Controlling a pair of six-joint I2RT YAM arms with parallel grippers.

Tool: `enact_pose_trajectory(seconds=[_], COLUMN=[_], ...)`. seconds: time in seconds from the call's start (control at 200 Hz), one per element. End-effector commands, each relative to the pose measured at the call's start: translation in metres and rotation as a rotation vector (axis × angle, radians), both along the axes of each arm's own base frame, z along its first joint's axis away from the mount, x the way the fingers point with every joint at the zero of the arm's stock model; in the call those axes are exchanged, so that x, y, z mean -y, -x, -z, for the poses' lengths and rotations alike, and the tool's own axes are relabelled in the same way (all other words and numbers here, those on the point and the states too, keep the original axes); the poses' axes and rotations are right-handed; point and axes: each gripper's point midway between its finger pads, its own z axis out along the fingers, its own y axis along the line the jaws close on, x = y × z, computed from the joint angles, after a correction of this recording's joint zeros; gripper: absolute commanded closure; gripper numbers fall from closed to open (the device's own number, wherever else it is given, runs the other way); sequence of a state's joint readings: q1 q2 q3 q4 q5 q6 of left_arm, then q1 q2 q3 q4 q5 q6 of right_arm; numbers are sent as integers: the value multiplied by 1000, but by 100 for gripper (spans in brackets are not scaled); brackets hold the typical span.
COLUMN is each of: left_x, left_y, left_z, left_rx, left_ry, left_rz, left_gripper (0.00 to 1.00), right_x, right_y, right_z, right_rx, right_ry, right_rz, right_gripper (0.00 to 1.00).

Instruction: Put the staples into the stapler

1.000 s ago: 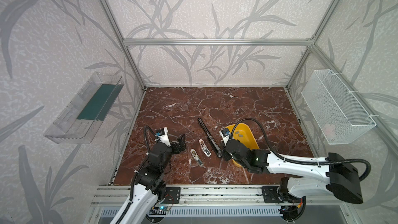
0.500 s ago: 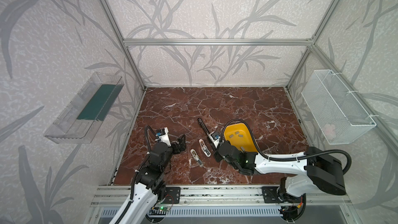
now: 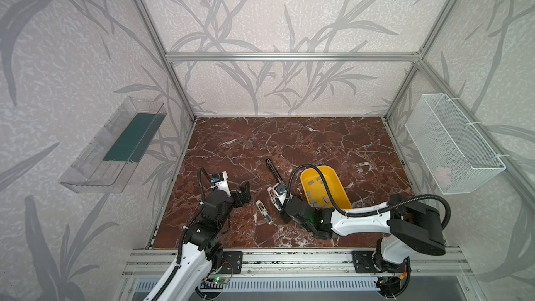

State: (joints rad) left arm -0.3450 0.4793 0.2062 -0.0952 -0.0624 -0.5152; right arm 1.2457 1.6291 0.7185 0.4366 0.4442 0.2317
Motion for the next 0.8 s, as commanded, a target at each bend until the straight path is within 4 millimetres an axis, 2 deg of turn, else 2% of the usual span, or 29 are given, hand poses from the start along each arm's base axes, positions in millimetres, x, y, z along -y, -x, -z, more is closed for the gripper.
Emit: enact_pose_trajectory(seconds=[0.0,0.3,0.49,0.575,0.675,0.795], left_x=[-3,1,2,1,2,3], left_y=[-3,-4,-4,-4,-4,-4], left_z=[-3,-2,-3,-4,-3,-4], left_rx=[11,5,11,13,9,11], left_ry=[-9,-6,-3,-4,-5,-3], left_rz=[-20,-2,3,-1,1,7], left_gripper=[1,1,1,1,1,1], right_x=[-11,-21,-26,-18,-5,-6], right_y=[-2,-2,-1,-7,-12,-8], right_z=[-12,-11,-14,-14,-27,-26], right_rx=[32,129,118,132,187,192], right_ry=[-38,-23,-33,-2,-4,-5], right_rz=[-4,-64,-59,-2,29,10], right_gripper=[87,86,88,91,89,87])
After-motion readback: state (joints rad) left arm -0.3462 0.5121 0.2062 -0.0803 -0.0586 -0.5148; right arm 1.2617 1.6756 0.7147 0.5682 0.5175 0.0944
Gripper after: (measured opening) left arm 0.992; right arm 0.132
